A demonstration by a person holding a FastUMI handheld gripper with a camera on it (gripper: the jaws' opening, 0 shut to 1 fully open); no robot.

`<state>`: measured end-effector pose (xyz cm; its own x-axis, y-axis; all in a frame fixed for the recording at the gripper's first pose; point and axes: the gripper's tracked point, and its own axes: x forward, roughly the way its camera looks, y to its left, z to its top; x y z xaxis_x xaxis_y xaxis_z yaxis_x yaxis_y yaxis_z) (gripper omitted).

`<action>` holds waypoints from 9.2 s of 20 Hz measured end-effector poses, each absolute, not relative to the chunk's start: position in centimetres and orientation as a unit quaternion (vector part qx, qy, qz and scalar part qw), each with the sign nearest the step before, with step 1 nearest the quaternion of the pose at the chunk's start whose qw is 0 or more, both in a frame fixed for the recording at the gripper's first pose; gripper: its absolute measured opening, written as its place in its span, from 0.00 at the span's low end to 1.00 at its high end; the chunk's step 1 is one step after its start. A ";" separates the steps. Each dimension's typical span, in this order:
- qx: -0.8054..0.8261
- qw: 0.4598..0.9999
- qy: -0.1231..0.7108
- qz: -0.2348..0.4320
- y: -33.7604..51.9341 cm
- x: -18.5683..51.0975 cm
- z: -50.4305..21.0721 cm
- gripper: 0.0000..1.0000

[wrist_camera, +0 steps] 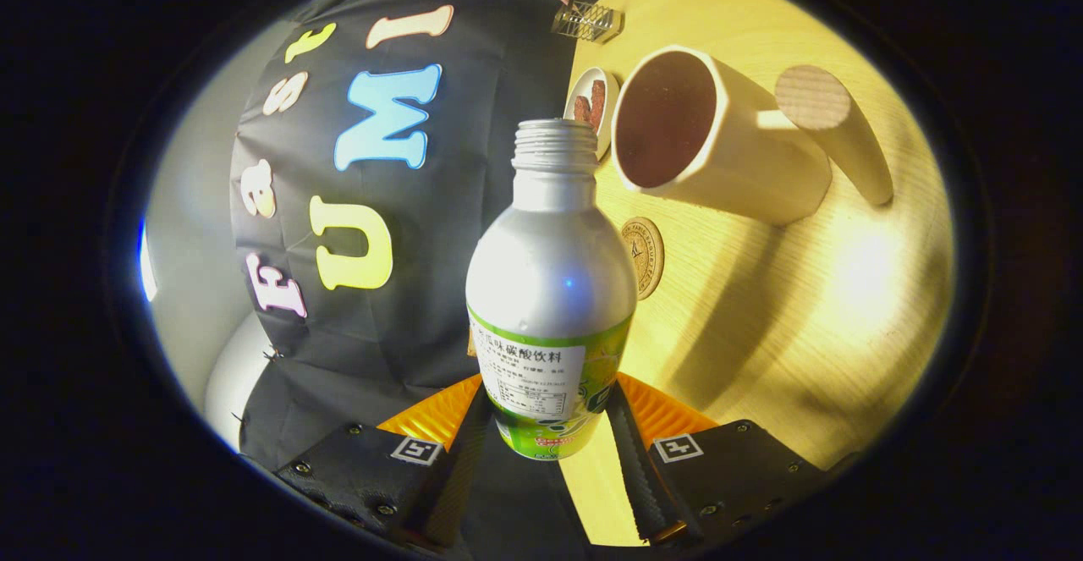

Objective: Take the bottle from table, then pour the juice into the cup, finally place the bottle on the coaster

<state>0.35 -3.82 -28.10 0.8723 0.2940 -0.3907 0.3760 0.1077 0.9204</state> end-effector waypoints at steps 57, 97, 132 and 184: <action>0.819 0.517 0.248 -0.023 -4.7 1.6 -24.2 0.76; 0.860 0.423 0.277 -0.071 -7.1 2.8 -23.2 0.76; 0.417 0.828 0.357 -0.111 -4.4 0.1 -32.6 0.76; 0.034 0.943 0.293 -0.155 -8.7 13.0 -36.5 0.99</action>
<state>13.02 -8.71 -36.47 0.7806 -0.2720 -0.5628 0.3122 0.9497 -0.0261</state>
